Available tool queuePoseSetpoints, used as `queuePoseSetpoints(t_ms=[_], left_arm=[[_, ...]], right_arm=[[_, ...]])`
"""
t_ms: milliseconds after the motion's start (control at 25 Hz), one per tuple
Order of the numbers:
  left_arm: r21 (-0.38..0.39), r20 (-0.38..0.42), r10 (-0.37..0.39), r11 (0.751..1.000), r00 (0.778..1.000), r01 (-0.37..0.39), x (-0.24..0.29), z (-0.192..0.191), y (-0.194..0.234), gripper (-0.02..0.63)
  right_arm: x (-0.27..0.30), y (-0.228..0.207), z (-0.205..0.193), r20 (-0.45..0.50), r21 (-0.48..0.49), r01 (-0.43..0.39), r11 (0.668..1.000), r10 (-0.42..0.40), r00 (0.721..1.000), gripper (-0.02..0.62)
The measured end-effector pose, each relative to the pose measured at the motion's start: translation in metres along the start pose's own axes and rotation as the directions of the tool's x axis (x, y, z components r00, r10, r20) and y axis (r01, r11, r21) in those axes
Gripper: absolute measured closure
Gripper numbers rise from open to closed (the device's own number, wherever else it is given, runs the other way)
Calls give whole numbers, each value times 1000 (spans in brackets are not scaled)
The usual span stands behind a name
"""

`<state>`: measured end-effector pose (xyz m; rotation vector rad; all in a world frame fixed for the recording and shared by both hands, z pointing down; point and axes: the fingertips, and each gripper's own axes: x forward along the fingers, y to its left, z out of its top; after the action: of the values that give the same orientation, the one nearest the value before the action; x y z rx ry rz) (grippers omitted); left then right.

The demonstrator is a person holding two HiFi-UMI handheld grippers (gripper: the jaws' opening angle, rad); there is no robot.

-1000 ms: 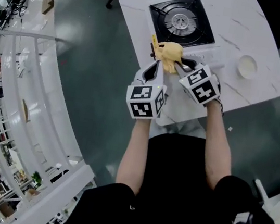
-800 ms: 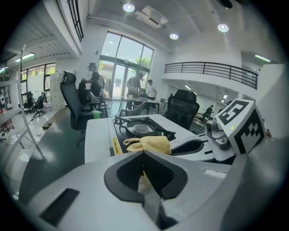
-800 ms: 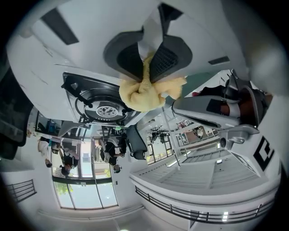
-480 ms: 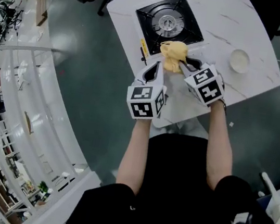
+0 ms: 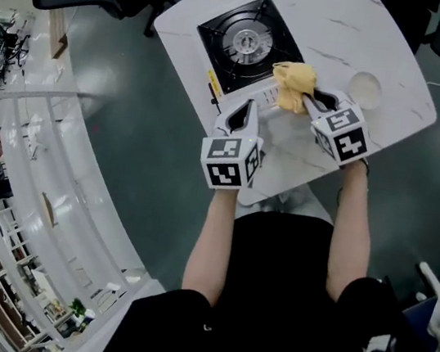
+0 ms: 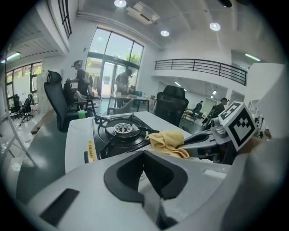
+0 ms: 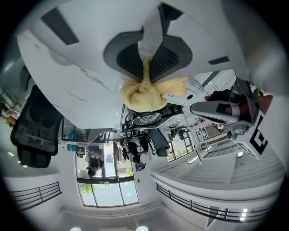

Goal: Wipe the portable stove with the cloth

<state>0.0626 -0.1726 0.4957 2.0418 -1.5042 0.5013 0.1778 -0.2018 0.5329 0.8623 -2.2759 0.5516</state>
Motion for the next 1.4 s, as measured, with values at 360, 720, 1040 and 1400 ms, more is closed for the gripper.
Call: queuePoseSetpoints(t_ms=[360, 720, 1040, 1400], left_arm=[[19, 9, -2, 1000, 1000, 2, 2, 11, 9, 614], [-8, 14, 11, 1000, 1000, -11, 0, 17, 34, 612], [-37, 22, 36, 999, 999, -35, -3, 22, 66, 612], [-77, 51, 35, 997, 998, -31, -5, 32, 90, 612]], right_arm=[[-12, -47, 3, -16, 25, 183, 983, -183, 983, 560], [-6, -90, 43, 52, -48, 365, 930, -363, 930, 558], [32, -83, 88, 79, -258, 312, 914, -302, 950, 557], [83, -76, 100, -24, -353, 232, 906, -257, 966, 560]])
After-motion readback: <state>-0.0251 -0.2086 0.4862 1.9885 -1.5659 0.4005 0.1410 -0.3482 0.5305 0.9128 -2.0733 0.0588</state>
